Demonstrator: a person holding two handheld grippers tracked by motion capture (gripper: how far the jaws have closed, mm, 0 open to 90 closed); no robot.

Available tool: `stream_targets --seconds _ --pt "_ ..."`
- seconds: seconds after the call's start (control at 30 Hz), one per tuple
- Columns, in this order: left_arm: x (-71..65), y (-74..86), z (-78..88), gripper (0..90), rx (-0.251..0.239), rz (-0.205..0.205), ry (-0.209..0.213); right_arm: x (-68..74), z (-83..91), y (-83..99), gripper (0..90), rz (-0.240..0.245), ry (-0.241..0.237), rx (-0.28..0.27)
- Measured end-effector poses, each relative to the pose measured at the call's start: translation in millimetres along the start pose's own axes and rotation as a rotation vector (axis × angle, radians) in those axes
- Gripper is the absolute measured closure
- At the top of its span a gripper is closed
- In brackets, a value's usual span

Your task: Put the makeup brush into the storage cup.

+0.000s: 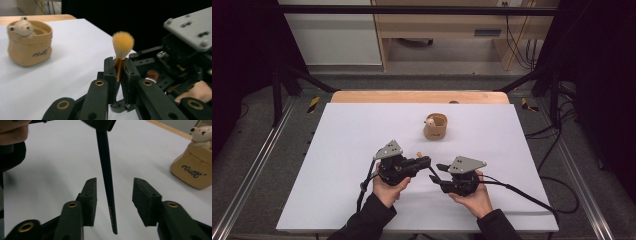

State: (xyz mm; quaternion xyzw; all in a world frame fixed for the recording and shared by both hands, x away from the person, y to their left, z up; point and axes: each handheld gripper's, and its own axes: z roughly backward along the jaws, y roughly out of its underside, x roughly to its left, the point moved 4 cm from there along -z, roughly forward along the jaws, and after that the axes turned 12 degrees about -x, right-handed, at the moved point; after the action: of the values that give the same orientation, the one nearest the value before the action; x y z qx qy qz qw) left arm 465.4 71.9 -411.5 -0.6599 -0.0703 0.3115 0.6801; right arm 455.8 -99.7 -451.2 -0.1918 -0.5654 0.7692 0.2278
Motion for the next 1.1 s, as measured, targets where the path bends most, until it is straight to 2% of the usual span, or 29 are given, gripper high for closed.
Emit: stream_targets --seconds 0.1,0.2,0.37,0.77,0.93,1.0,1.1 --pt "-0.1 1.7 -1.7 83.3 0.009 -0.008 -0.019 -0.8 1.1 -3.6 46.1 -0.004 0.010 -0.013" --pt "-2.8 3.4 -4.2 83.3 0.016 -0.018 -0.025 -0.4 1.9 -6.4 46.6 -0.005 0.013 -0.016" --pt "-6.7 6.9 -7.9 83.3 0.034 -0.026 -0.028 3.6 1.9 -9.9 58.7 0.015 0.005 -0.019" --pt "-9.4 9.0 -10.2 83.4 0.042 -0.021 -0.019 5.7 2.6 -9.6 81.1 0.019 -0.031 -0.007" --pt "-8.9 9.2 -10.5 83.3 0.050 -0.016 -0.010 7.5 3.0 -9.5 83.0 0.027 -0.041 -0.004" --pt "-7.8 8.7 -10.2 82.8 0.046 -0.007 -0.008 8.1 2.9 -9.4 83.3 0.016 -0.049 -0.001" --pt "-6.0 5.7 -7.6 74.4 0.033 -0.006 -0.004 6.1 3.1 -9.1 83.3 0.002 -0.042 0.006"
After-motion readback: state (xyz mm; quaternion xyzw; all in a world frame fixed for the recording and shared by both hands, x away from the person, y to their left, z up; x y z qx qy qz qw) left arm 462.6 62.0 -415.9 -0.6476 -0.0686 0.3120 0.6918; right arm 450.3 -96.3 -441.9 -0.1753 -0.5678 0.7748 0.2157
